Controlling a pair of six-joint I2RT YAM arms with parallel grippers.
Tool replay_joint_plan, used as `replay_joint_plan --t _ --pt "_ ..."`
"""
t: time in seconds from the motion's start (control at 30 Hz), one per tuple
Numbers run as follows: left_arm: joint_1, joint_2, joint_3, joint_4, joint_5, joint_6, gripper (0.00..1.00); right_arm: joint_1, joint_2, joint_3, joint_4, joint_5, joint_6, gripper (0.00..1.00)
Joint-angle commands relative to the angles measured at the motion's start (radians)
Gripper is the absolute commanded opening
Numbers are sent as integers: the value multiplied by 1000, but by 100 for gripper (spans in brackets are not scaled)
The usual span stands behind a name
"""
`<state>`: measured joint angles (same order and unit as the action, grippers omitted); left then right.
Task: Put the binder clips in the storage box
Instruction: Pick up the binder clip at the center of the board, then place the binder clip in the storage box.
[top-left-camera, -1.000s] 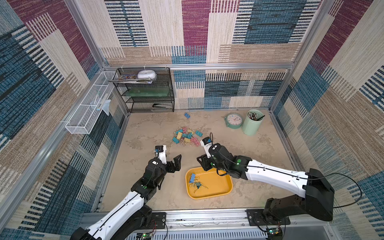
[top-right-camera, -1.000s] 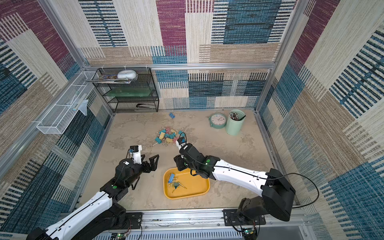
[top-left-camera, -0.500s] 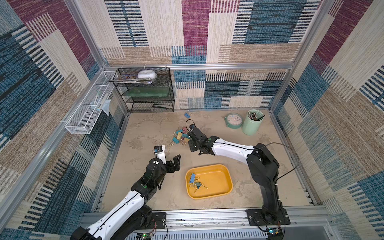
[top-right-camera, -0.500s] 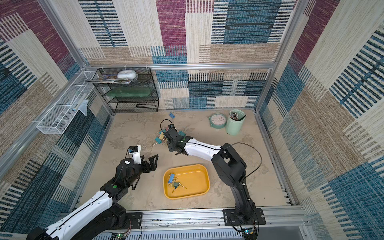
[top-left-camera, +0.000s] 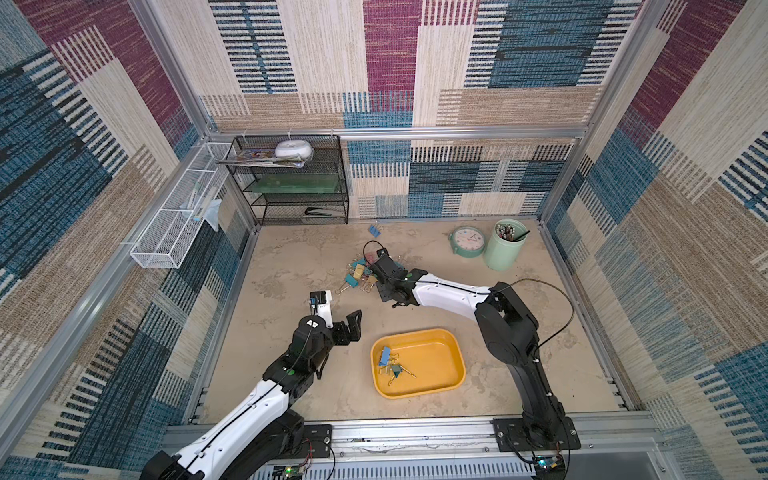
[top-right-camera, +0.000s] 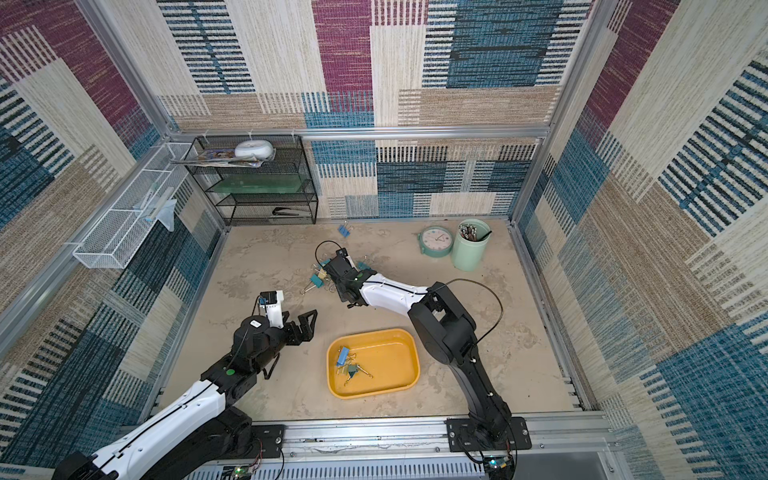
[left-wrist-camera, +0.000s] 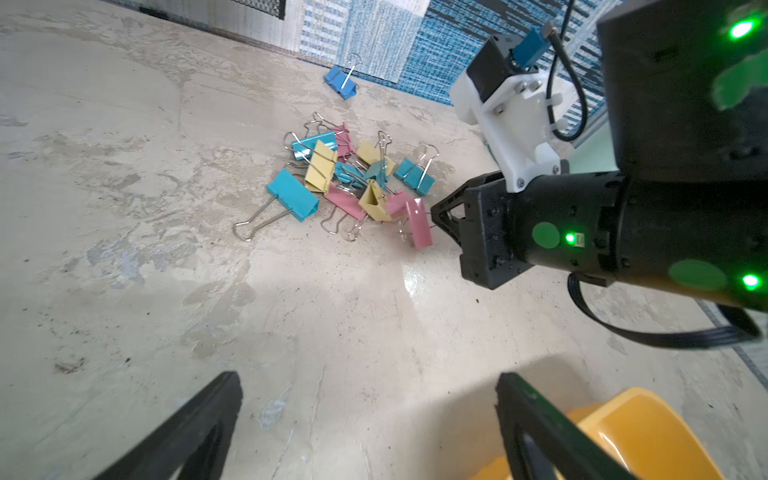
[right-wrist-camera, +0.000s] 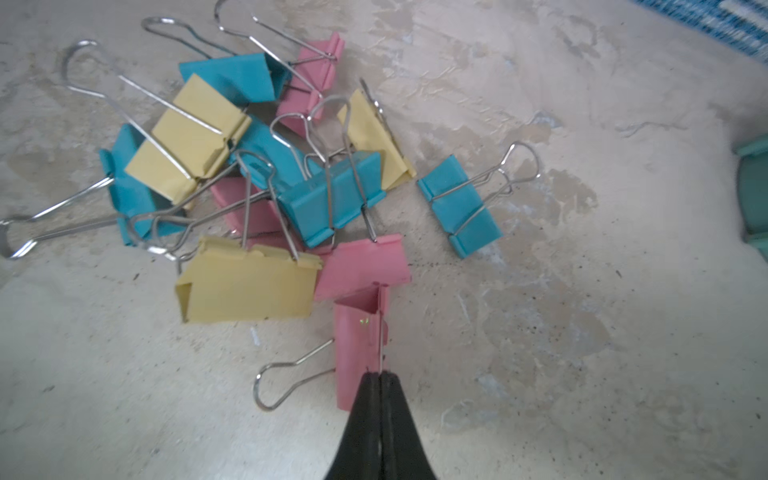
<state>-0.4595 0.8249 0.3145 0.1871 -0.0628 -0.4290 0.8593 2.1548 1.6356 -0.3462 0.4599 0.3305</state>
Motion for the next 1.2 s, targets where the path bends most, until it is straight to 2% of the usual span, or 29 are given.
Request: replay_joint_plan --t 0.0,0.13,0.33,0.47,0.6,0.73,0.83,0.93,1.03,1.17 --pt "2 16 -4 86 116 50 99 3 -67 -39 -5 10 9 2" --pt "-1 50 1 135 212 70 99 4 -202 -129 6 -35 25 0" --pt "-14 52 -3 202 349 114 99 11 -521 -352 55 -142 75 0" --pt "-43 35 -14 245 422 163 99 18 -788 -542 99 -280 108 0" --pt "-76 29 -17 272 473 204 99 21 -1052 -729 164 -446 199 0" --pt "-101 26 -30 308 468 212 99 27 -1220 -881 231 -590 304 0" --pt "-107 6 -44 310 405 190 99 42 -1272 -978 284 -667 381 0" --pt "-107 -36 -70 307 330 164 99 87 -1253 -1052 340 -678 434 0" --pt "-108 -91 -92 294 268 161 99 125 -1184 -1098 418 -702 457 0" --pt "-108 -125 -92 230 167 160 100 167 -1048 -1081 483 -724 438 0"
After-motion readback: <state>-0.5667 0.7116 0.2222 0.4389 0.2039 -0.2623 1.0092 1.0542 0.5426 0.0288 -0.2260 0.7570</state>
